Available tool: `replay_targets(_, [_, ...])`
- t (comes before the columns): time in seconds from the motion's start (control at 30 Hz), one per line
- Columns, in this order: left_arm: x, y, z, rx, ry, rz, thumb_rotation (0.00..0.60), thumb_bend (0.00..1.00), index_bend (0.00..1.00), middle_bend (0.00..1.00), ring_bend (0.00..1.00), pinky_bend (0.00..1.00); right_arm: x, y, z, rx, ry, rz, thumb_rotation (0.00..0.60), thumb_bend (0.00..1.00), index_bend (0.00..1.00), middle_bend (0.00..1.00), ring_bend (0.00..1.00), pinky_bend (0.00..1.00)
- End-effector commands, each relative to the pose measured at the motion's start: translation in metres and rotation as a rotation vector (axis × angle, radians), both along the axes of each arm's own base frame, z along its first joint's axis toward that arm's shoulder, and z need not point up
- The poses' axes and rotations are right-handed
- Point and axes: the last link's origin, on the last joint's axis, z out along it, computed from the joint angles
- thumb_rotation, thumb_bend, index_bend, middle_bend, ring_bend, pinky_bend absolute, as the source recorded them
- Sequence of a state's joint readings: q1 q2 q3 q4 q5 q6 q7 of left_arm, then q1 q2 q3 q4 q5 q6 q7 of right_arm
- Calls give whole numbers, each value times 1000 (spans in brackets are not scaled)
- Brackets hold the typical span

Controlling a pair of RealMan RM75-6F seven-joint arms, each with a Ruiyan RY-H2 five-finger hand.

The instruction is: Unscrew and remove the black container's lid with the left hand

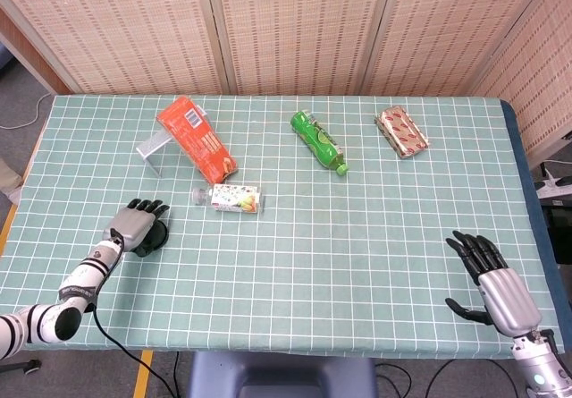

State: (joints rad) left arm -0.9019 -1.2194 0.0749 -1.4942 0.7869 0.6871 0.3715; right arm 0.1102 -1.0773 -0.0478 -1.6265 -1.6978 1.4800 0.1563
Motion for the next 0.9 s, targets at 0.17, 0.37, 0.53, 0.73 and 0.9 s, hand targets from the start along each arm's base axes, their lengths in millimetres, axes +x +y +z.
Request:
replay_targets(0.17, [13,-6,15,22,-31,-40,600,303,0,0,0,25,0,1,2,-1,0,1,600,144,0,0,0,0])
replay_targets(0.37, [7,-11,14,42,3,-68,600,310,0,0,0,39,0,1,2,3,-4,4,600,145,0,0,0,0])
replay_targets(0.53, [-1,-14,12,46,4,-43,600,320,0,0,0,93,1,2,1,9,-4,3,600,144,0,0,0,0])
replay_targets(0.73, [-13,-12,7,62,20,-41,600,329,8,84,82,188,1,2,1,12,-1,1,600,145,0,0,0,0])
replay_targets(0.9, [-16,-10,3,70,29,-49,600,341,176,192,188,257,1,2,1,12,0,0,600,145,0,0,0,0])
